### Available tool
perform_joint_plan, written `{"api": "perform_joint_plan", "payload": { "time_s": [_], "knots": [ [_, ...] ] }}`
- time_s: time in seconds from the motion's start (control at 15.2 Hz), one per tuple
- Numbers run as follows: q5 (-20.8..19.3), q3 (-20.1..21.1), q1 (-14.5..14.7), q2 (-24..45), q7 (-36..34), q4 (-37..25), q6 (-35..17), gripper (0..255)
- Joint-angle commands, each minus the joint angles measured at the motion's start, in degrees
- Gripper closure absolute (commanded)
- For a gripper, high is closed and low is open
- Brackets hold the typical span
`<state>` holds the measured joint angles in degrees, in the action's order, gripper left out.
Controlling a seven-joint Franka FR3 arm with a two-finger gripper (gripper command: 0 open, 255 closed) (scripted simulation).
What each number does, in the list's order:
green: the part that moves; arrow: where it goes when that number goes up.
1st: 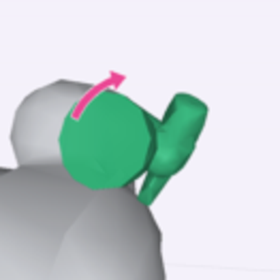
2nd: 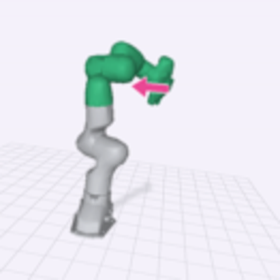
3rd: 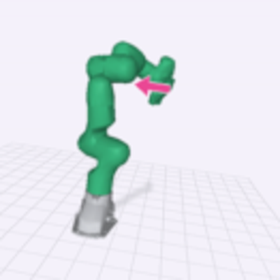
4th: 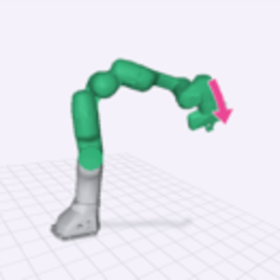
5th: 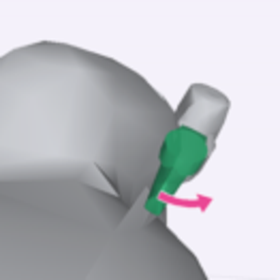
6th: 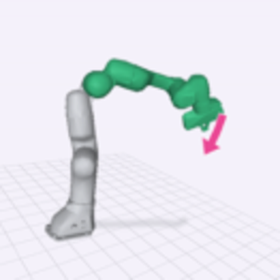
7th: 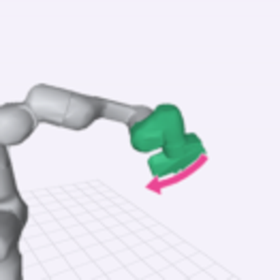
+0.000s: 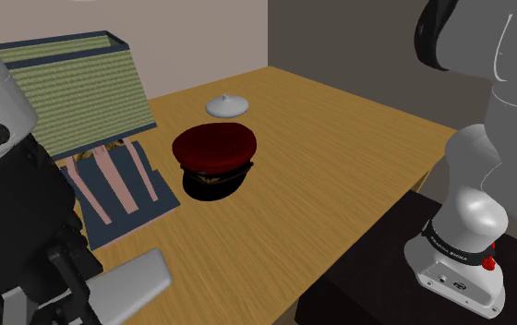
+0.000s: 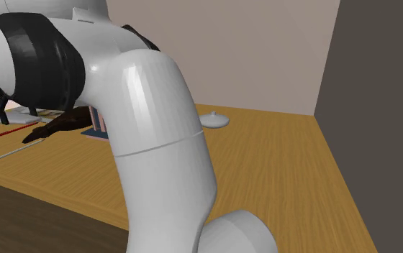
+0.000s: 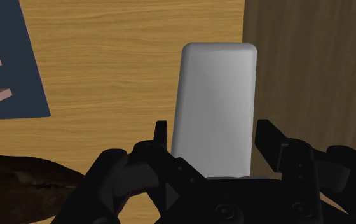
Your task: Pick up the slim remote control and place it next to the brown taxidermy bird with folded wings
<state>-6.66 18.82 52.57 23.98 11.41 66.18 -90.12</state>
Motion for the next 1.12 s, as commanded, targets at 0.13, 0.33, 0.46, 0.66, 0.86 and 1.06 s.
{"api": "perform_joint_plan", "payload": {
  "time_s": [0.13, 0.33, 0.46, 0.66, 0.86, 1.06],
  "knots": [
    [0.16, -0.03, -0.39, -0.55, -0.07, 3.79, -3.29, 255],
    [0.32, -0.05, -0.73, -1.12, -0.06, 6.98, -5.92, 255],
    [0.39, -0.07, -0.92, -1.38, -0.06, 8.93, -7.60, 255],
    [0.44, -0.11, -1.16, -1.64, -0.08, 11.63, -10.05, 255],
    [0.44, -0.16, -1.34, -1.73, -0.12, 14.09, -12.41, 255],
    [0.39, -0.22, -1.48, -1.69, -0.17, 16.34, -14.69, 255]
  ]
}}
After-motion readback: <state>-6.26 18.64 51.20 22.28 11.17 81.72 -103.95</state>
